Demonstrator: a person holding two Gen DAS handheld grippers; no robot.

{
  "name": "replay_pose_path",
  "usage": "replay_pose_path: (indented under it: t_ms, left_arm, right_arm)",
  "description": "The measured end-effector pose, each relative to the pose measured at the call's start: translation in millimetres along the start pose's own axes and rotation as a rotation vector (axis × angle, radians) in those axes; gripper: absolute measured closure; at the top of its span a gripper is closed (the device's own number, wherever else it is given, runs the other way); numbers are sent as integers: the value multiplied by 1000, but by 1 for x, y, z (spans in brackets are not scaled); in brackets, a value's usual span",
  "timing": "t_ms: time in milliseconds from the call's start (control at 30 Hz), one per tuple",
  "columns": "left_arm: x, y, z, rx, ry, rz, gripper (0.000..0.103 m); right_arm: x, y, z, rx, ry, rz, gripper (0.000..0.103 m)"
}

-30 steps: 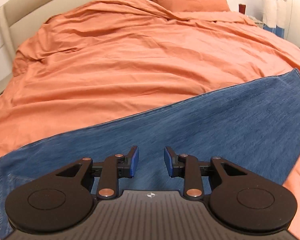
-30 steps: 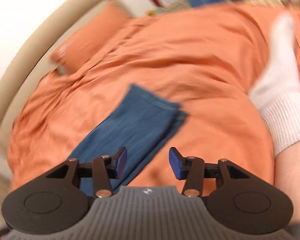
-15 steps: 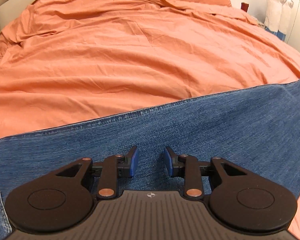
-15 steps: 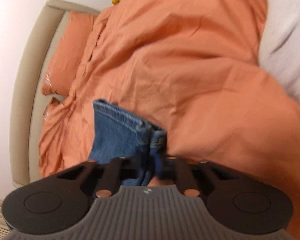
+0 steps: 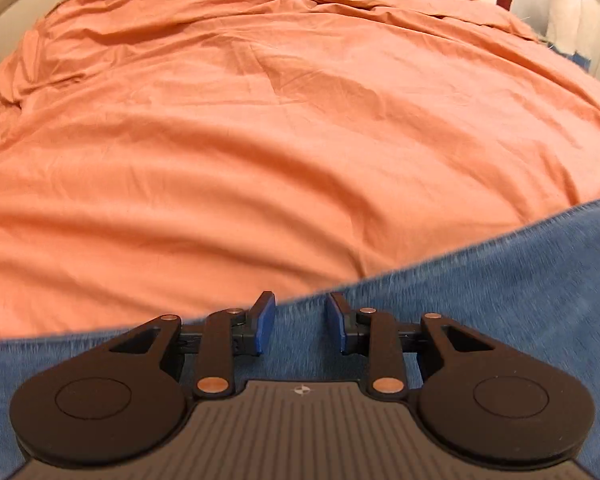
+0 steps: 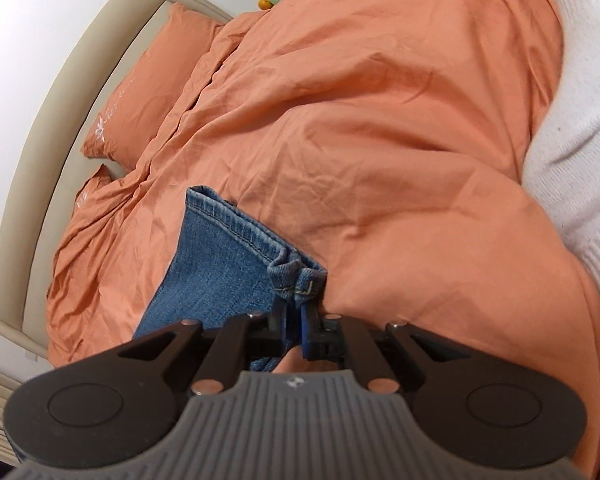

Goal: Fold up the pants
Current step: 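Close the right gripper on the jeans leg hem cuff, then lift the hem with the right gripper and carry it toward the waistband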

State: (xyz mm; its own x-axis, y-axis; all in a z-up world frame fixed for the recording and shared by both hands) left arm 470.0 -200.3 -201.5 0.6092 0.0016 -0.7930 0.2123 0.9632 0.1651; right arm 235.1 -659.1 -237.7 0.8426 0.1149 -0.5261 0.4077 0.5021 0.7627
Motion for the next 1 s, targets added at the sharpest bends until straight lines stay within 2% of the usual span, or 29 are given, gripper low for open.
replay_pose_path:
  t_ms: [100,167,233,300,400,533,667,767,867,1000]
  left_arm:
    - [-12,-4,10,-20,-41,2,71]
    - [-27,-14,14,-8,-68,-46,71]
    - [-41,-32,13,51,-77,-97,71]
    - [-47,-52,9,119,-81,-117,72]
    - [-41,-73,3,193,-83,-92,72]
    - [-17,-84,2,244,-72,-17,72]
    - [-12,-85,11,225,-78,21,71]
    - [-23,-88,12,229,-91,10,75]
    - [-43,-93,-1,249,-94,-22,75]
    - [-64,-106,-41,296,-57,-72,77]
  right_arm:
    - [2,0,1,-13,0,-4,103]
    - [0,0,1,-12,-2,-2,103]
    - [-1,0,1,-10,-4,4,103]
    - [-1,0,2,-6,-10,7,103]
    - [-3,1,1,-18,-12,2,103]
    - [-4,2,1,-33,-16,2,103]
    - [-2,3,1,-47,-16,3,103]
    - [-1,4,2,-57,-17,-1,103]
    - [-2,4,1,-57,-19,2,103]
    - [-1,6,1,-70,-25,-4,103]
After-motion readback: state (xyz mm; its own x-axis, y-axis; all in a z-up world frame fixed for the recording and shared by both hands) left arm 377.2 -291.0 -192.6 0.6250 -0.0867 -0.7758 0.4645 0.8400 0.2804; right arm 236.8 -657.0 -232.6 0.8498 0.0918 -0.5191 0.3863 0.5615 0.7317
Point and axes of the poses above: each gripper's, at about its wrist camera, not at the fingertips, and x roughly the way its jaws point, y to its left, z to its top, the point moved 9 cm from there along x, roughly the way its jaws point, and after that the axes turned 6 degrees about z, right-handed, at the moved point
